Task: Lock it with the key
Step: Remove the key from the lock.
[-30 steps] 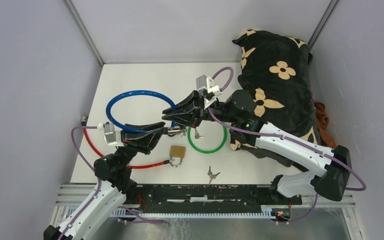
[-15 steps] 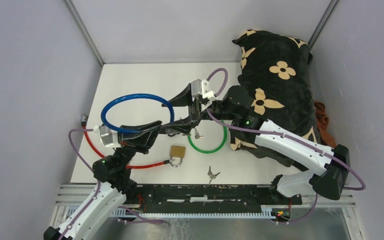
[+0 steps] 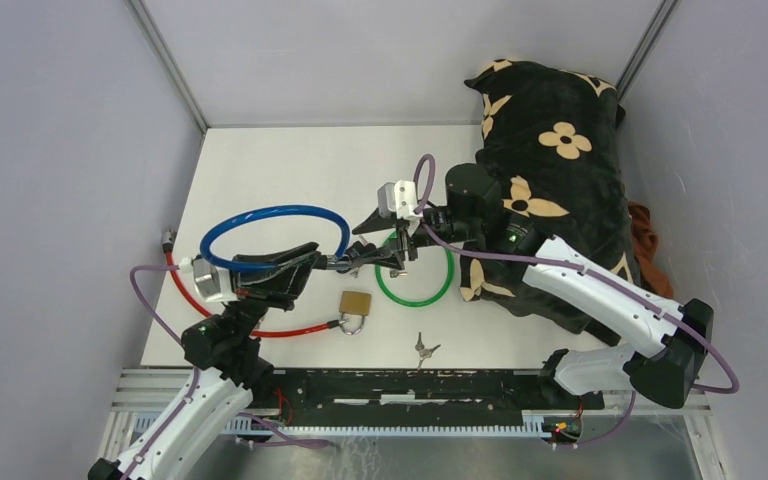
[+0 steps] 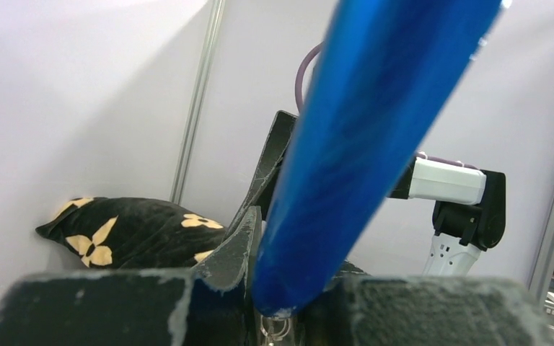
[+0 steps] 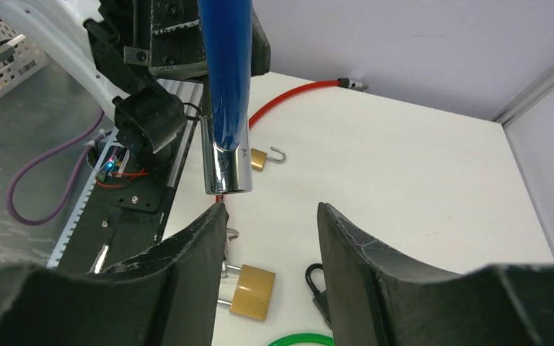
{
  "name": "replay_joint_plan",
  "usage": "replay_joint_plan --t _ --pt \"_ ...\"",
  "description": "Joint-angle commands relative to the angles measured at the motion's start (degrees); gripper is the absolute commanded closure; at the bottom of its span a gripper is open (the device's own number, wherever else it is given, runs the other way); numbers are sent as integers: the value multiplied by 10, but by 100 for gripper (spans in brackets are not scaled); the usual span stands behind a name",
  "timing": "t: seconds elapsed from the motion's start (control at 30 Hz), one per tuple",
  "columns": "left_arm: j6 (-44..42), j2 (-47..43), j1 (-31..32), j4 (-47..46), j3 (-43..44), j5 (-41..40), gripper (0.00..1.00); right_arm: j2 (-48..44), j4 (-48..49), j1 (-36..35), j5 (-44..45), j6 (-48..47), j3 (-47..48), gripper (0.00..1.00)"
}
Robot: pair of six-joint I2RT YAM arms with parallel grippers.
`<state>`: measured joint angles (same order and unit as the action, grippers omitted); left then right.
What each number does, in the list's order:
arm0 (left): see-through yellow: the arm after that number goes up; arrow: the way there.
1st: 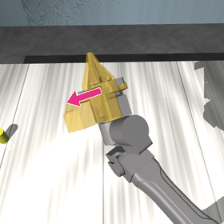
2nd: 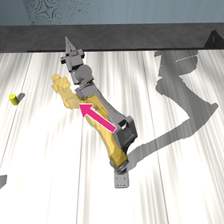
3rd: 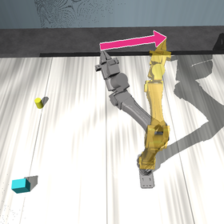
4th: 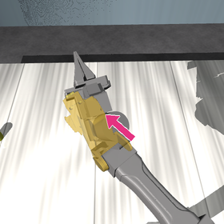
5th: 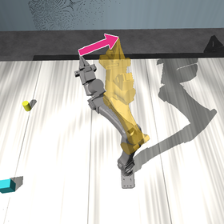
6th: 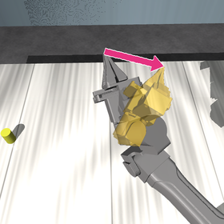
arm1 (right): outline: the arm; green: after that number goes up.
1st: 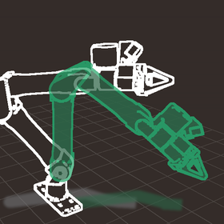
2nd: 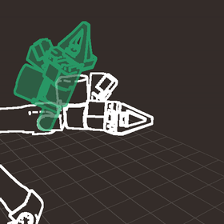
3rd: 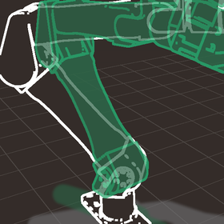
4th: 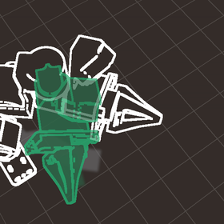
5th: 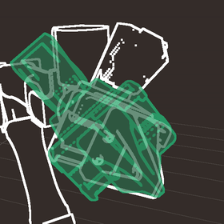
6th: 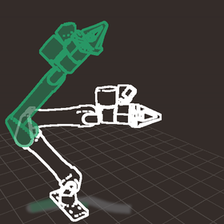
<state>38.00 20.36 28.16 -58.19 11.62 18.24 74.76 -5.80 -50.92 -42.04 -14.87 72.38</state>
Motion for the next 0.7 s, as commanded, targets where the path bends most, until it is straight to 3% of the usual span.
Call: replay_joint_plan --t 0.0,0.47,0.67 --pt "-17 -6 -9 -33 8 -15 98 6 -41 -8 -9 -17 29 45" --pt "-18 -8 -17 -26 5 -13 98 -15 -61 -15 -9 -14 10 40" --pt "-18 -3 -18 -27 5 -13 98 -19 -20 -50 49 11 -5 44"
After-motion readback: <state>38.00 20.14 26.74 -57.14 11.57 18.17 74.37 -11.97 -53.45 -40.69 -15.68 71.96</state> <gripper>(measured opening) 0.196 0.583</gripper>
